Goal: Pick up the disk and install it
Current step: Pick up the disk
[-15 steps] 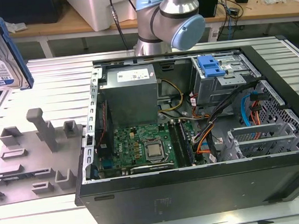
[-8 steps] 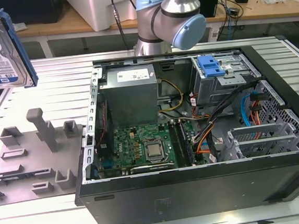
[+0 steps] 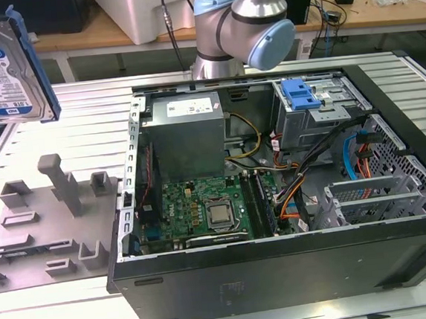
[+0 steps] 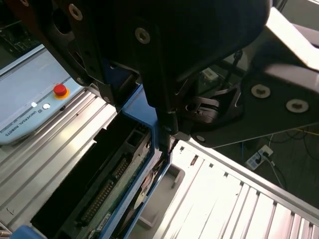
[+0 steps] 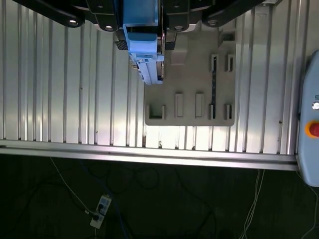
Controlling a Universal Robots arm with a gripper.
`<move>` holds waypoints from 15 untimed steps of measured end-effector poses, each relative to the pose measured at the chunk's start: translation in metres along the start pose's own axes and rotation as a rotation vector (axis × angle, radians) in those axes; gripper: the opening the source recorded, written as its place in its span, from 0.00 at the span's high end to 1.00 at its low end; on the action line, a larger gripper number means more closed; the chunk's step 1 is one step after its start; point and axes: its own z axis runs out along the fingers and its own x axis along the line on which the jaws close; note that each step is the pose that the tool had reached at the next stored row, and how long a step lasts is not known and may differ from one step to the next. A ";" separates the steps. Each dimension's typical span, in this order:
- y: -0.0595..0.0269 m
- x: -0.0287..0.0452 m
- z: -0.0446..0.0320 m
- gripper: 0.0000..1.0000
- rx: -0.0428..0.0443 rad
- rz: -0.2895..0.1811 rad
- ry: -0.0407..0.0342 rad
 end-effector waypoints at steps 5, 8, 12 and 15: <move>-0.0140 0.0076 -0.0088 0.63 -0.0084 0.000 -0.0006; -0.0214 0.0106 -0.0109 0.63 -0.0124 0.001 -0.0006; -0.0360 0.0152 -0.0122 0.63 -0.0163 0.001 -0.0008; -0.0462 0.0184 -0.0132 0.63 -0.0190 0.001 -0.0009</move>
